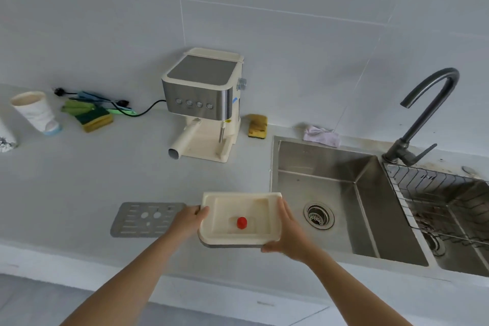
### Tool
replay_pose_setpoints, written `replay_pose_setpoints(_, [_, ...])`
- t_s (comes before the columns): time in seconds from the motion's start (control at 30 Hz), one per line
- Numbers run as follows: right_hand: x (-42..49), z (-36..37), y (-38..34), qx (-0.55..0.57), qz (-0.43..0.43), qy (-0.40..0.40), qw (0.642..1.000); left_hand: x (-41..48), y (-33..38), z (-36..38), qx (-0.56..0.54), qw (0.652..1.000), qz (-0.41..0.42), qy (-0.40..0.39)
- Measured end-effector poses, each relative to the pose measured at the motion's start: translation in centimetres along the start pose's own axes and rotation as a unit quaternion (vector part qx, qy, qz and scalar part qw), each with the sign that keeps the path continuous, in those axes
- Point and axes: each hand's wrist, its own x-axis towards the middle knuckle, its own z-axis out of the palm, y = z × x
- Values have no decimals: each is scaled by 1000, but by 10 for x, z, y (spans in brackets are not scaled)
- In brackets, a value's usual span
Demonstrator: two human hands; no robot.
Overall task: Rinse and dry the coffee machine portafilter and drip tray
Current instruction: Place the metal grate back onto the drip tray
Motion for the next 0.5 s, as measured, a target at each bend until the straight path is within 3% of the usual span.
replay_pose_setpoints(0.17, [10, 45, -14, -35, 69, 6, 997, 25, -26, -30, 117, 992, 29, -46])
replay_pose_setpoints(0.5, [24, 72, -22, -92, 137, 1, 986, 56, -50, -40, 147, 984, 43, -93])
